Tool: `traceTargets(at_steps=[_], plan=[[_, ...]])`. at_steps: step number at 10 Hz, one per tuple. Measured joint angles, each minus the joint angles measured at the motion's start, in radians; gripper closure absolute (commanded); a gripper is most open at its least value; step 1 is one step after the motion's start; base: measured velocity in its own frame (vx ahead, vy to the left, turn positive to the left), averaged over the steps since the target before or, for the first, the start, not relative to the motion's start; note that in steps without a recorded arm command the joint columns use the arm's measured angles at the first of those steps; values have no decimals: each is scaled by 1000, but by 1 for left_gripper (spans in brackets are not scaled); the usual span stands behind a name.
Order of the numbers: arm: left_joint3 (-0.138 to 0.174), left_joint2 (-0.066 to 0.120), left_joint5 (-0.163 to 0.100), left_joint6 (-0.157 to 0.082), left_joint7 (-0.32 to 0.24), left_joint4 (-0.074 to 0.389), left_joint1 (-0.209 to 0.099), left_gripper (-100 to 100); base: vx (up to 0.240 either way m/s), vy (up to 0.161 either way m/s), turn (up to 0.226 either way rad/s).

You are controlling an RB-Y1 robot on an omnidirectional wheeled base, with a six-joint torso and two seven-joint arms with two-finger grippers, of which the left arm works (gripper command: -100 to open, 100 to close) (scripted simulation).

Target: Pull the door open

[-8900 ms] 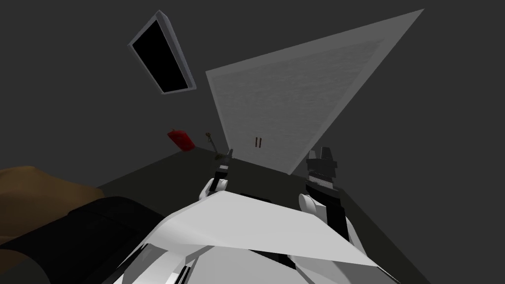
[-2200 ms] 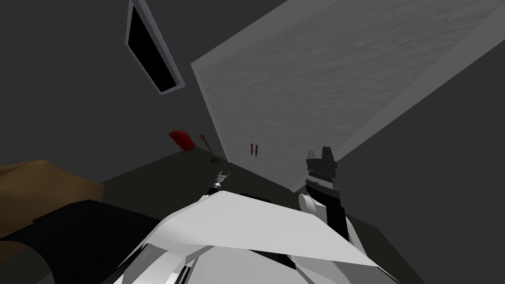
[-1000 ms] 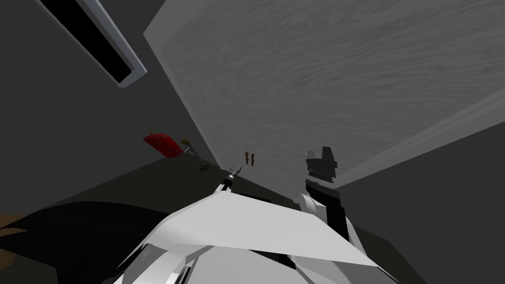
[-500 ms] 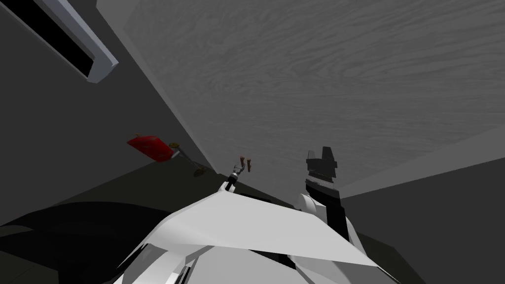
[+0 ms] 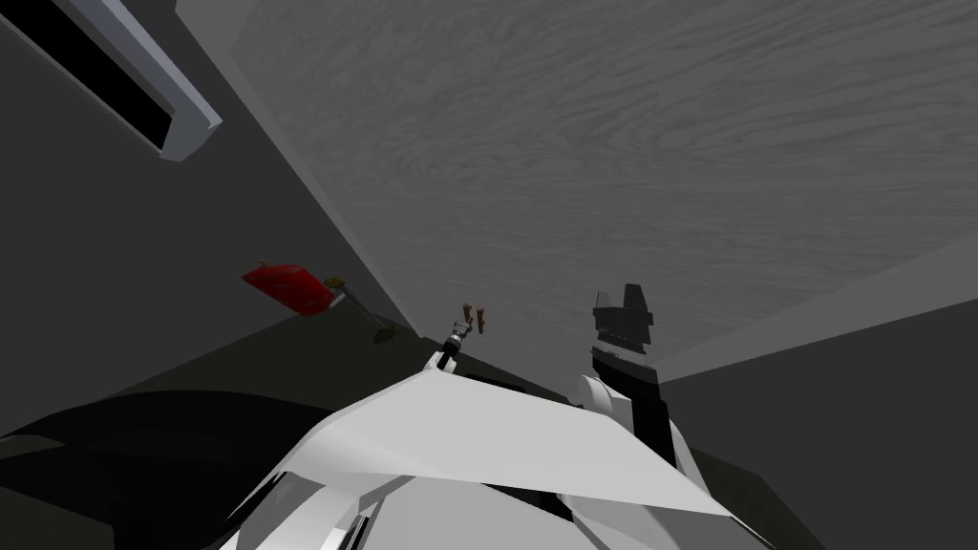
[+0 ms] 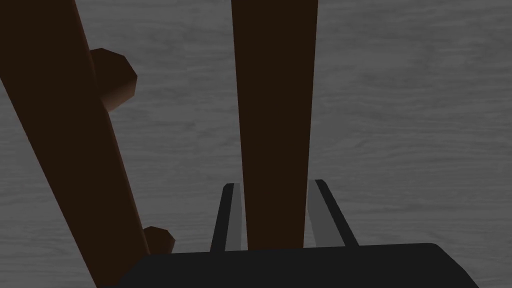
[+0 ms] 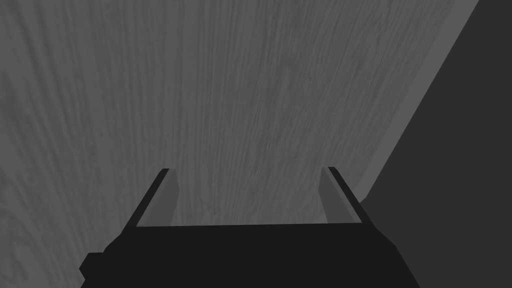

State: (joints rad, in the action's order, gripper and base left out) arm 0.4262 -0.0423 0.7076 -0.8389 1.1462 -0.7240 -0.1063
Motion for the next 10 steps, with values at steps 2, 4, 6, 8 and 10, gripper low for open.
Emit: traceTargets(at_steps=[2,4,6,8,10], plan=[[0,0,0,0,0,0,0,100,0,0,0],[6,6,-7,-3,6,16,-10,100,-127,25,1],[12,14,-13,9,-1,-1,6,100,-199,-12,56],[27,32,-24,23,-1,1,22,100,-208,34,47],[40,44,-32,36,0,8,34,100,-130,29,20]])
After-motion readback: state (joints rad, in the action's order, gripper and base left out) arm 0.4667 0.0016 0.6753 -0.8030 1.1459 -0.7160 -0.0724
